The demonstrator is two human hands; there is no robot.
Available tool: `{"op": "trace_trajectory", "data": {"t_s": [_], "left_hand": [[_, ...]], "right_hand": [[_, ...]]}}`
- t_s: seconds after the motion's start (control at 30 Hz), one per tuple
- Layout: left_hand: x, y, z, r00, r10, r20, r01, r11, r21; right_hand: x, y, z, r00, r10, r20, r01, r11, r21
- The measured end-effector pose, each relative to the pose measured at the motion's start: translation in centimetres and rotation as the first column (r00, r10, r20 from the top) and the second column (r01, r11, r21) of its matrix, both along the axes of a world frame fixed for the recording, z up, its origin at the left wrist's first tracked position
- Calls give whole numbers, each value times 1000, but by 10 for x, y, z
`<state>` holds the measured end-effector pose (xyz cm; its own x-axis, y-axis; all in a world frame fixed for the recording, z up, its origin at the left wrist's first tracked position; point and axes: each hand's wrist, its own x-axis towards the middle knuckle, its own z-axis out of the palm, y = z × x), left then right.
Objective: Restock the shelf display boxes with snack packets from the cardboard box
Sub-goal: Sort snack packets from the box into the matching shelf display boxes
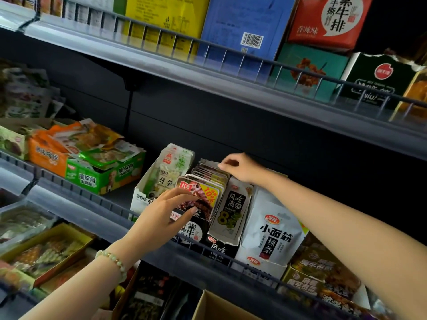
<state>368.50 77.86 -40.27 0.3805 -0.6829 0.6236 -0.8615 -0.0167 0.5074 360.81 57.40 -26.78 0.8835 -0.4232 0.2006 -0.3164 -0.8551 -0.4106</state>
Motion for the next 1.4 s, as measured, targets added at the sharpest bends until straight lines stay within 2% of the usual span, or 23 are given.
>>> {"op": "trace_trajectory", "data": {"t_s": [0.03,0.1,0.17,0.23,0.37,0.5,0.8,0.87,0.97,1.07,1.17,1.3,1.4], "left_hand": [[0,1,-1,1000,11,2,-11,1000,6],[0,1,-2,999,32,3,-32,999,25],[-1,2,-3,999,51,17,-52,997,62],[-2,3,-4,995,77,64,-84,989,123],[-2,5,-8,987,99,125,-119,979,167],[3,6,-9,986,84,142,-111,975,195],[6,12,-7,990,27,141,-50,985,163],[5,12,-6,993,16,120,-34,988,153],[5,13,-5,995,2,98,-15,990,140],[5,13,-6,996,-7,94,-8,988,156],[4,12,-5,997,-9,74,-4,986,166],[5,13,-4,998,-6,57,-4,984,179],[7,13,-4,1000,-3,9,1,991,135]], "right_hand": [[0,13,1,998,45,-35,-42,997,62],[2,30,-2,974,83,-211,-61,992,110],[8,35,-8,928,42,-370,-38,999,19],[15,35,-12,911,-10,-413,-7,999,-38],[21,39,-12,902,-39,-431,27,999,-35],[25,46,-17,908,-60,-414,13,993,-114],[17,60,-28,907,32,-421,-49,998,-28],[10,67,-30,920,56,-387,-99,991,-91],[2,76,-37,945,77,-319,-170,946,-276],[2,77,-40,968,35,-250,-115,944,-311],[6,68,-35,967,-15,-253,-51,966,-253],[9,60,-25,929,11,-370,-40,997,-72],[15,63,-28,937,14,-350,17,996,84]]}}
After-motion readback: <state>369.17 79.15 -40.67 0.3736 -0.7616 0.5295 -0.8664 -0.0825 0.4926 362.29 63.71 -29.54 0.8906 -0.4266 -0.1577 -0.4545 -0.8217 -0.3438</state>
